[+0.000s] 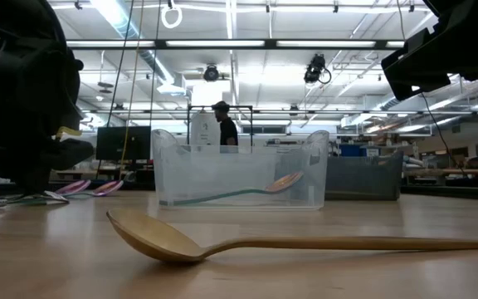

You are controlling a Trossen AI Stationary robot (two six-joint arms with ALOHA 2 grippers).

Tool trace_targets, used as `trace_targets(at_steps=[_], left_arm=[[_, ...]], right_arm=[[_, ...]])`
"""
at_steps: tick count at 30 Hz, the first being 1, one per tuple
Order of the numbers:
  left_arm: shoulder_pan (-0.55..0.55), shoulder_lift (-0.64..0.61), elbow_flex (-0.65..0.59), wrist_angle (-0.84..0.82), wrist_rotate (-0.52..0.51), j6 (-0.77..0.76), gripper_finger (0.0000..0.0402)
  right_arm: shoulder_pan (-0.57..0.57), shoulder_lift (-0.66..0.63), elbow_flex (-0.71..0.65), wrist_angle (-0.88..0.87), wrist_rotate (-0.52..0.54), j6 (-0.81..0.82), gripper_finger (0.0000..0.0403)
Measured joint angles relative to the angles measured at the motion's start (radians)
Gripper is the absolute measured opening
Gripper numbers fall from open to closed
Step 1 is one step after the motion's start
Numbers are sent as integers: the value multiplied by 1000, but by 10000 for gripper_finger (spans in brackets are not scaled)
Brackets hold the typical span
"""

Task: Sort silverware by color (type)
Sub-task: Put the purple spoon into the bottom transparent bin

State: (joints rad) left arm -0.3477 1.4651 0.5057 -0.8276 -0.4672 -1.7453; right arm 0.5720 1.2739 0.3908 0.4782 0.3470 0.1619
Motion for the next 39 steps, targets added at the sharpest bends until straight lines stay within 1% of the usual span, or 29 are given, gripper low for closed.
trace_targets(at_steps=[5, 10, 13, 18, 23, 27, 30, 34, 39], left_arm=[[0, -21, 53, -85, 1, 15, 18], [5, -58, 101, -132, -78, 56, 18], [5, -72, 131, -125, -133, 90, 18], [5, -72, 192, -105, -232, 205, 18], [14, -72, 235, -59, -284, 295, 18], [20, -72, 246, 42, -299, 379, 18], [21, -72, 246, 183, -309, 473, 18], [33, -72, 246, 391, -318, 640, 18], [59, -72, 246, 589, -314, 796, 18]], right_arm=[[0, 0, 0, 0, 0, 0, 86], [0, 0, 0, 0, 0, -3, 86], [0, 0, 0, 0, 0, -4, 86], [0, 0, 0, 0, 0, -5, 86], [0, 0, 0, 0, 0, -8, 86], [0, 0, 0, 0, 0, -8, 86], [0, 0, 0, 0, 2, -8, 86], [0, 0, 0, 0, 3, -8, 86], [0, 0, 0, -1, 3, -8, 86]])
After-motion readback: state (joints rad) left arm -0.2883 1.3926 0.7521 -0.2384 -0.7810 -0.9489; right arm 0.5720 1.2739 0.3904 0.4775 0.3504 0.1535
